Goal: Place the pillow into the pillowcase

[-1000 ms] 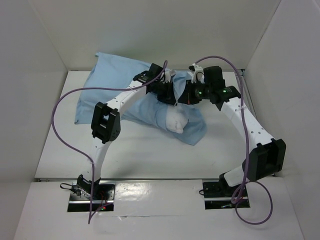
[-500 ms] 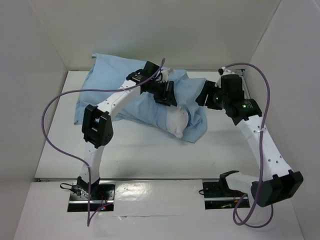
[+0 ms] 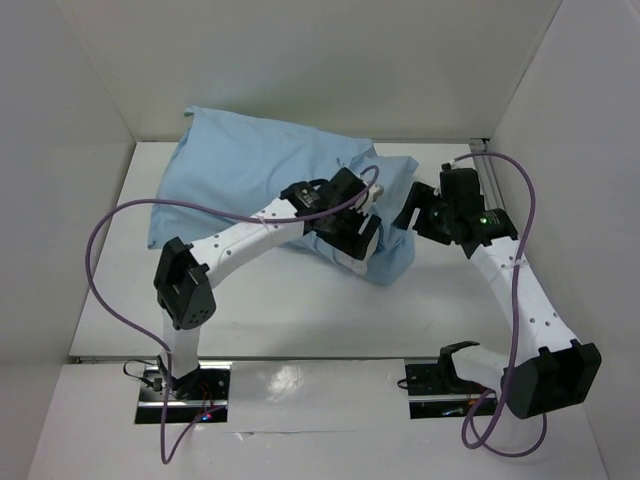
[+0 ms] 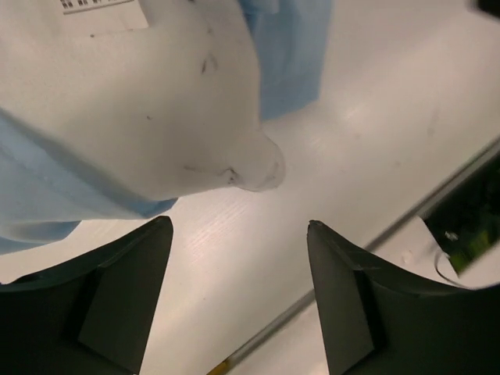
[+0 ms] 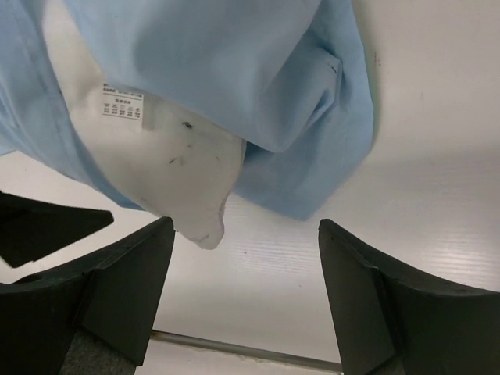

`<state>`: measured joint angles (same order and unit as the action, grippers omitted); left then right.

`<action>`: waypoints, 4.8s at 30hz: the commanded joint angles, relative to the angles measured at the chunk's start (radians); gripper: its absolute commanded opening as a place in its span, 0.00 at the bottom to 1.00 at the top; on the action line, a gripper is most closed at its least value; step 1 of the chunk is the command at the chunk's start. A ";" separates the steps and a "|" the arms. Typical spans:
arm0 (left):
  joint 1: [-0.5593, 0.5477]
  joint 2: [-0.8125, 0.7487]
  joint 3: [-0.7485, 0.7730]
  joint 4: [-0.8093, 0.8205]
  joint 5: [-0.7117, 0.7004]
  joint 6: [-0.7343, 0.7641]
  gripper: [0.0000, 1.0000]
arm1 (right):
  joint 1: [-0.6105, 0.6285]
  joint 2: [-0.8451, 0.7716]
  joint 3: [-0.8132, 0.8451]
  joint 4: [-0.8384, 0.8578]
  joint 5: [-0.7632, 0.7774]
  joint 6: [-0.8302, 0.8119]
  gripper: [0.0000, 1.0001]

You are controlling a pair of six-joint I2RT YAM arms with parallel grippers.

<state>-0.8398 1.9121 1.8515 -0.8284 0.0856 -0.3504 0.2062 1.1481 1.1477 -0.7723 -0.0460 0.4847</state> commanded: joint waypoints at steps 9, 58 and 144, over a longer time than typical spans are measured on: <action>0.040 0.249 0.087 0.156 -0.307 -0.096 0.81 | -0.080 -0.083 -0.121 0.014 -0.115 0.043 0.76; 0.412 0.122 0.272 0.072 0.322 -0.147 0.00 | 0.096 0.673 0.017 1.024 0.043 0.505 0.55; 0.449 0.301 0.325 0.261 0.121 -0.337 0.00 | 0.218 0.266 -0.097 0.596 -0.401 0.005 0.00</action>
<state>-0.4164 2.1784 2.1384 -0.6422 0.3183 -0.6392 0.3645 1.4605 1.0733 -0.0795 -0.2188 0.6243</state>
